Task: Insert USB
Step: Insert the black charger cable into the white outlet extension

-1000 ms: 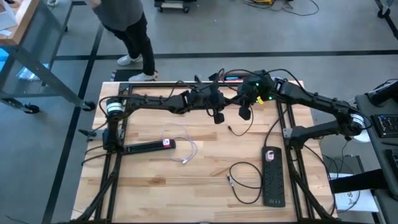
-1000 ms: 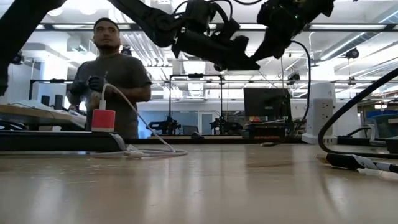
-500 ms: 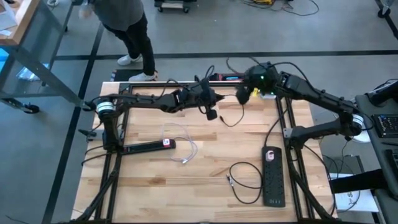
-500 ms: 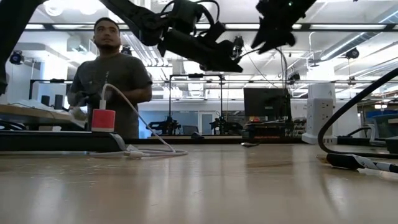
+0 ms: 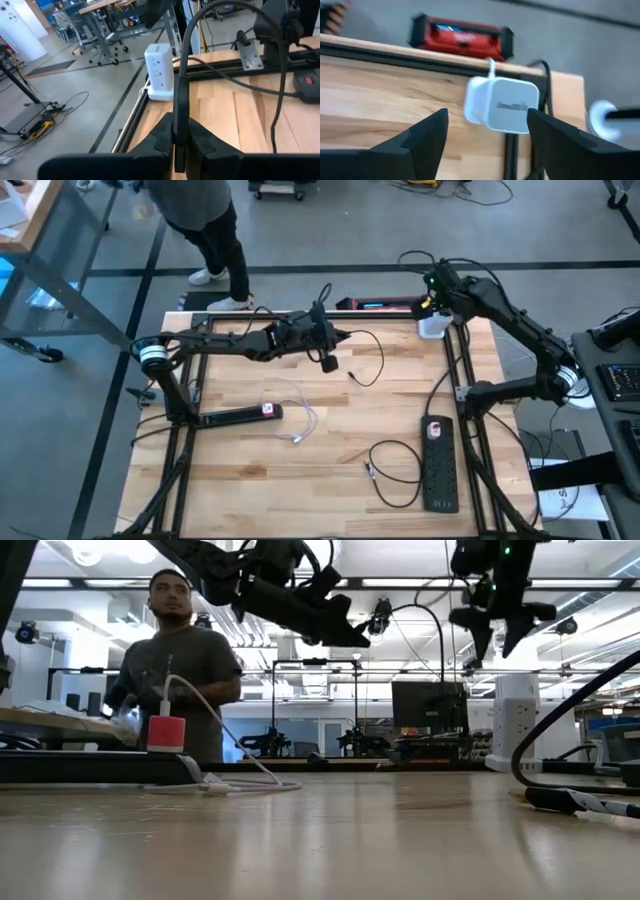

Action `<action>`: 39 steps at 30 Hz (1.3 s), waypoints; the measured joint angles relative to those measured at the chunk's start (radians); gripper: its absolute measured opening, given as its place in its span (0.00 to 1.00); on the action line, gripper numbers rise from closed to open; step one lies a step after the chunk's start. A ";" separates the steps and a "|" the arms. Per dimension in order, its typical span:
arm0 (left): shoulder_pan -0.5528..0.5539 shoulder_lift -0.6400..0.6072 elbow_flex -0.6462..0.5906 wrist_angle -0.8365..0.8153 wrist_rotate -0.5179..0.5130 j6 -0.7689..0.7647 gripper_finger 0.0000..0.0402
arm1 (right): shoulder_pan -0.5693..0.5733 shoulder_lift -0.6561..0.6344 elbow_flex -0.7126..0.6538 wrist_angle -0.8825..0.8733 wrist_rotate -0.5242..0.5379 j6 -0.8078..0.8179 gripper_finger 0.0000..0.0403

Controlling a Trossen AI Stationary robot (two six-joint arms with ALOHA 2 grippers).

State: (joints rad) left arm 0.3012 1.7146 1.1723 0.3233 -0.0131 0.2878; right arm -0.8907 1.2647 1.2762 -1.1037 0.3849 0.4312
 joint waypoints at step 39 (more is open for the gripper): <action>-0.128 -0.012 0.001 -0.123 0.033 0.010 0.01 | -0.205 0.663 0.453 -0.470 -0.061 0.462 0.90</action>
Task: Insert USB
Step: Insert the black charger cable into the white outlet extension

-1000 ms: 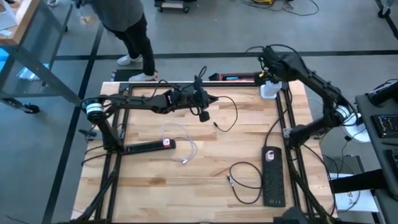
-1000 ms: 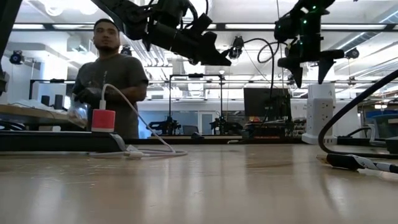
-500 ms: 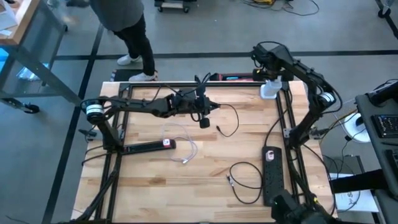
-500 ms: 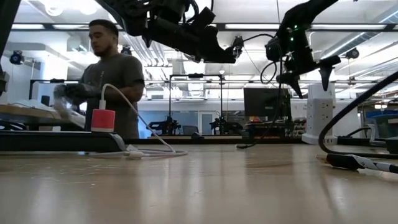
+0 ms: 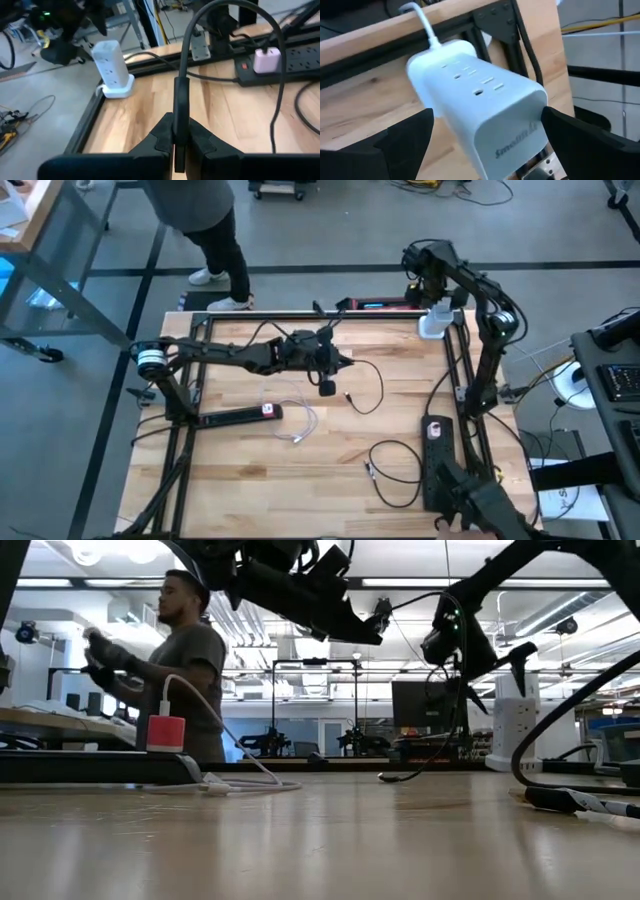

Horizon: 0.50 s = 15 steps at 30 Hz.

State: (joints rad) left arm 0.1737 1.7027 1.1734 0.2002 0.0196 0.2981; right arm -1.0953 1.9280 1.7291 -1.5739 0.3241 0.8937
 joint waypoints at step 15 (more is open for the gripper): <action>-0.016 -0.002 -0.016 -0.008 -0.001 -0.010 0.01 | -0.022 -0.014 0.026 0.017 -0.078 -0.144 0.90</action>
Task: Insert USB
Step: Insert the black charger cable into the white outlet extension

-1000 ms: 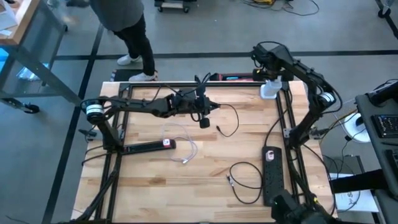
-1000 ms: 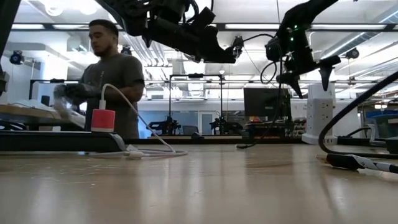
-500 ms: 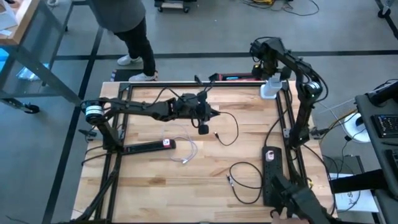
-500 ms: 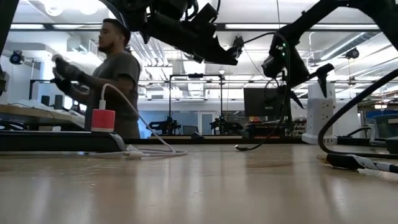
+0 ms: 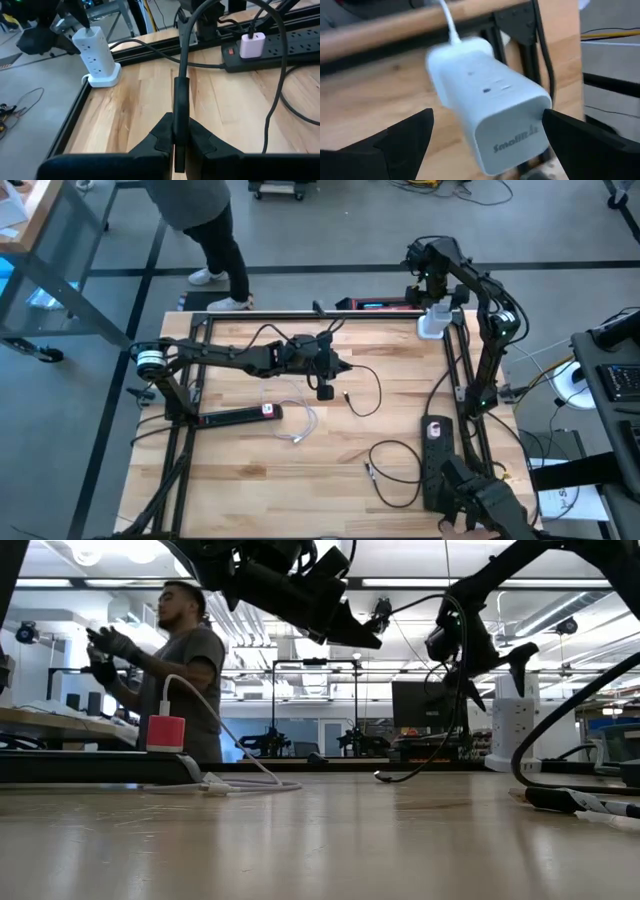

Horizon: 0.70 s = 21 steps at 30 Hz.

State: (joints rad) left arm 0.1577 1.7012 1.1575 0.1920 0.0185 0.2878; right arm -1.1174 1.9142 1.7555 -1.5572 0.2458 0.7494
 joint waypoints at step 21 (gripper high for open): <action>-0.007 0.000 0.004 0.005 0.000 -0.012 0.01 | 0.001 0.053 -0.033 -0.011 -0.122 0.060 0.90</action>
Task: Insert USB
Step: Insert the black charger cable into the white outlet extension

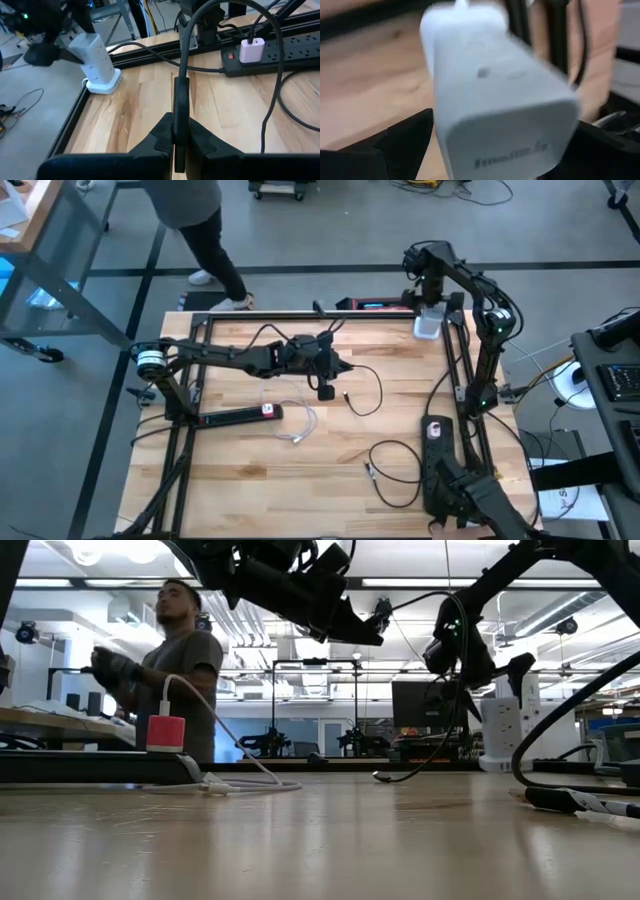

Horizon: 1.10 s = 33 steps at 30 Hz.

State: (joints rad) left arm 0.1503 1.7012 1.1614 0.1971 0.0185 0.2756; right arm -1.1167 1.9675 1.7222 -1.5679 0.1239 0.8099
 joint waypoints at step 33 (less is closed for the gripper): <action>-0.012 0.000 -0.003 0.017 0.000 -0.007 0.01 | 0.014 -0.032 -0.093 0.119 0.055 -0.319 0.69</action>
State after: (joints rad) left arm 0.1387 1.7012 1.1587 0.2141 0.0185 0.2687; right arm -1.1027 1.9354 1.6287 -1.4489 0.1784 0.4910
